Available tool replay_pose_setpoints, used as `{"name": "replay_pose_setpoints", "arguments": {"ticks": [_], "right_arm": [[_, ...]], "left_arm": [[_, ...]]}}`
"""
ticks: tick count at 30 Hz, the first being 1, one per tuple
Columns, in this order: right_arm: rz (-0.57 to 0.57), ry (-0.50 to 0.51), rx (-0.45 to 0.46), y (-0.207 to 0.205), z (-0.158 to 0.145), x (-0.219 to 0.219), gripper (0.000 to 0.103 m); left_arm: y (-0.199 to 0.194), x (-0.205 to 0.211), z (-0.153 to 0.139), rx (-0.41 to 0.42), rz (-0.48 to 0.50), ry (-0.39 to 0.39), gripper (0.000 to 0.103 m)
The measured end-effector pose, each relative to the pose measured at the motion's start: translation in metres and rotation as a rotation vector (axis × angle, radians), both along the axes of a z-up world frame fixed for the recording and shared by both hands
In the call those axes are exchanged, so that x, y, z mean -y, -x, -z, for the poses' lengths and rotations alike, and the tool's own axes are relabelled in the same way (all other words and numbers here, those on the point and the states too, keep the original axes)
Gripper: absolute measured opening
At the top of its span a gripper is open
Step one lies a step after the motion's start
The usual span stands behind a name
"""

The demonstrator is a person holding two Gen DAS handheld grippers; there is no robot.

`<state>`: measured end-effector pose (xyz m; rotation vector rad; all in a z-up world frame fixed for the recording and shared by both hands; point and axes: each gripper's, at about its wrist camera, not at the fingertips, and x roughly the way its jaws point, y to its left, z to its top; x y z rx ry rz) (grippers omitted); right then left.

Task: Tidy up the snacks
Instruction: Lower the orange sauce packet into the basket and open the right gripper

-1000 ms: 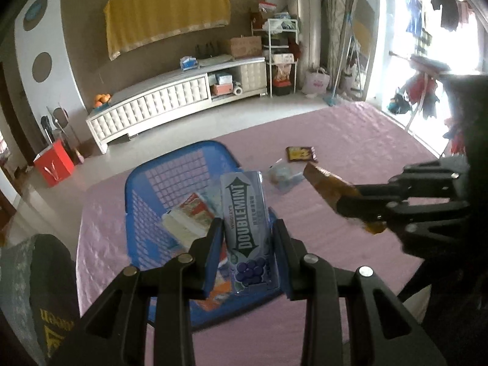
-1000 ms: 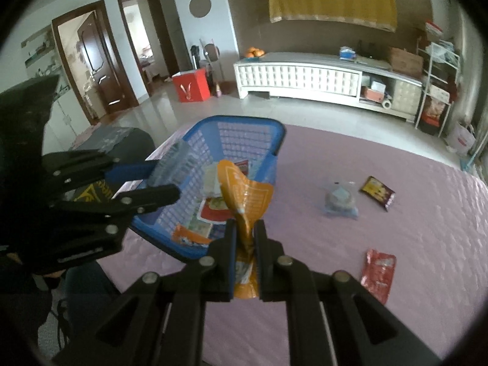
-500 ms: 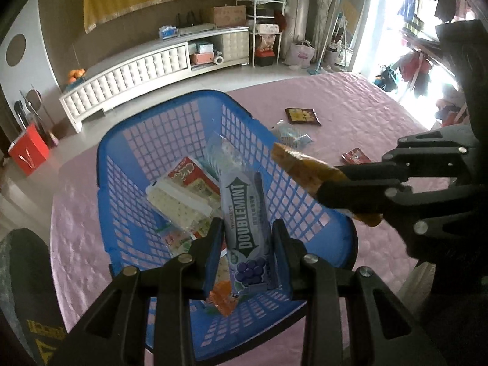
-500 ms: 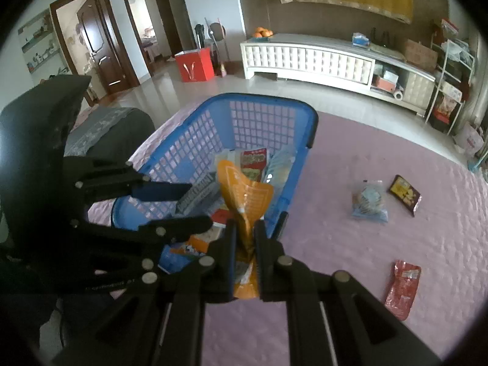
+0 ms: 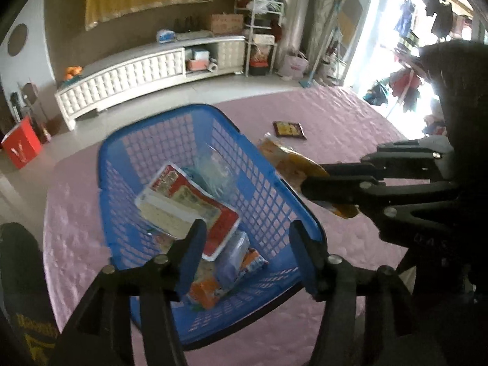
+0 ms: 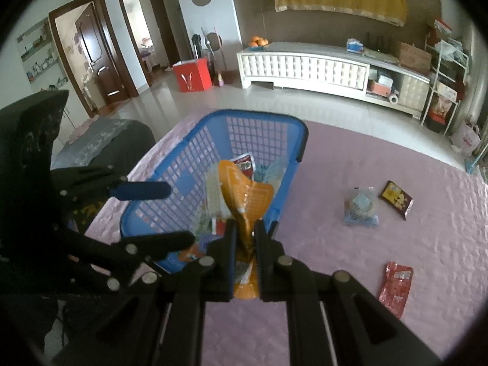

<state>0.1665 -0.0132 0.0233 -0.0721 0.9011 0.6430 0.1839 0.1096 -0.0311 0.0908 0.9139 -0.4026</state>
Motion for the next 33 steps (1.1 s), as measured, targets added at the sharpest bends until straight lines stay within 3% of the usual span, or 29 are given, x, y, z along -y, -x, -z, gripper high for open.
{"name": "replay_pose_setpoints", "arguments": {"ticks": [8, 16, 23, 33], "right_arm": [[-0.043, -0.015, 0.042, -0.005, -0.024, -0.011, 0.014], [-0.100, 0.016, 0.046, -0.034, -0.023, -0.041, 0.014], [-0.134, 0.064, 0.019, -0.067, -0.003, -0.064, 0.014], [-0.147, 0.184, -0.012, -0.120, 0.041, -0.091, 0.014]], "left_arm": [[0.012, -0.018, -0.030, 0.071, -0.117, -0.004, 0.060], [0.008, -0.052, -0.038, 0.098, -0.239, 0.012, 0.062], [-0.012, -0.086, -0.031, 0.094, -0.314, 0.039, 0.062], [-0.056, -0.100, -0.001, 0.039, -0.324, 0.035, 0.062]]}}
